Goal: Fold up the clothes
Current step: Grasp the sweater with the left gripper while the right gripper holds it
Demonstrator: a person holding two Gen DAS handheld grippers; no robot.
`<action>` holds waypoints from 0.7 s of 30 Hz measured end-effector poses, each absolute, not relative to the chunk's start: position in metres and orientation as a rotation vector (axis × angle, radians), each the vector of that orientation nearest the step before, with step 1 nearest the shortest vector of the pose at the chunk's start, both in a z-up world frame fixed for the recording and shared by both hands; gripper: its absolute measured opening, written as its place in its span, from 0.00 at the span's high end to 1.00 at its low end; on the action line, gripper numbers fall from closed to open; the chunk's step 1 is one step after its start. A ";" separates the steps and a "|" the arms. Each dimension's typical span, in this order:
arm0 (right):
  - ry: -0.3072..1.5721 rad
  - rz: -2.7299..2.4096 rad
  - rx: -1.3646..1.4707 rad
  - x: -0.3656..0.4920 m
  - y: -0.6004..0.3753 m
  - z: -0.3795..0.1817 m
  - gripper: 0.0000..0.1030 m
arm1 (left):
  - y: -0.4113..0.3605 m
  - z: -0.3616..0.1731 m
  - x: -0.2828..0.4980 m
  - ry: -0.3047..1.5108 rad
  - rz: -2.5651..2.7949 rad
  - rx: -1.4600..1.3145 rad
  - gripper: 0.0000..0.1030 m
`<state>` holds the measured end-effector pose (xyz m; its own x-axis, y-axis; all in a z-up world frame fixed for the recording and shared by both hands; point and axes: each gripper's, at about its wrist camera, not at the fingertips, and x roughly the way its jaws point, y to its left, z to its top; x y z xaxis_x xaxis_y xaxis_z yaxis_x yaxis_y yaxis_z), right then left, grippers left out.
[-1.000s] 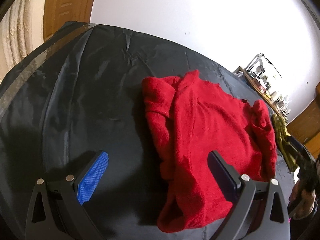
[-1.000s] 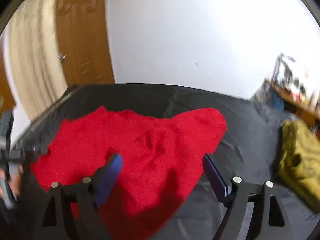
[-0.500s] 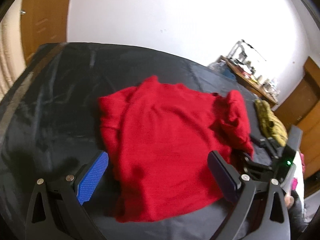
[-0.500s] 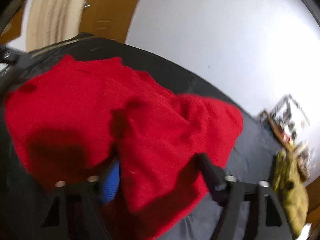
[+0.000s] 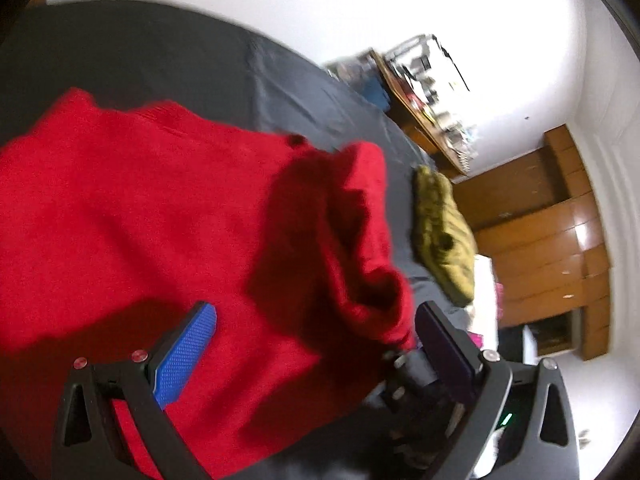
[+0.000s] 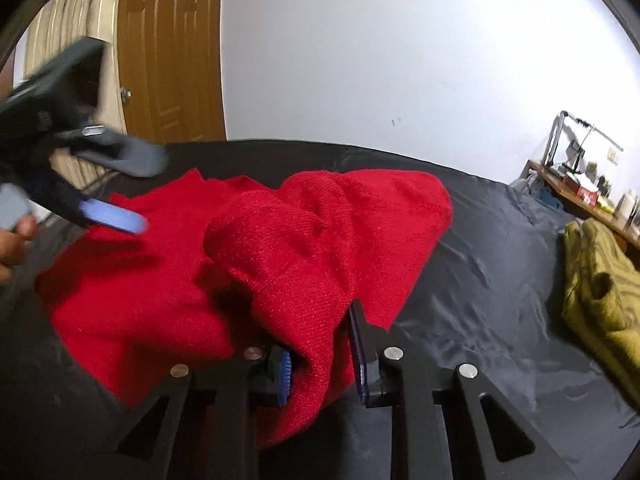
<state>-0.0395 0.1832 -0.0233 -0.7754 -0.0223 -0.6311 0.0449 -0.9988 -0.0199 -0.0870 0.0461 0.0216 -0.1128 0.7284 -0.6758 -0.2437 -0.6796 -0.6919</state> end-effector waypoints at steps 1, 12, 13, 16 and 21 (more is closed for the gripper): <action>0.040 -2.924 1.031 -0.038 0.186 -0.022 0.76 | 0.058 0.019 -0.093 -0.563 1.823 -1.508 0.02; 0.014 -2.907 0.963 -0.021 0.195 -0.015 0.76 | 0.154 0.003 -0.142 -0.481 1.713 -1.614 0.02; 0.015 -2.904 0.961 -0.021 0.194 -0.015 0.76 | 0.160 0.000 -0.147 -0.474 1.702 -1.626 0.02; 0.033 -2.896 0.963 -0.027 0.183 -0.018 0.76 | 0.179 -0.008 -0.161 -0.434 1.655 -1.656 0.02; 0.051 -2.896 0.956 -0.025 0.179 -0.018 0.76 | 0.182 -0.011 -0.165 -0.335 1.694 -1.659 0.68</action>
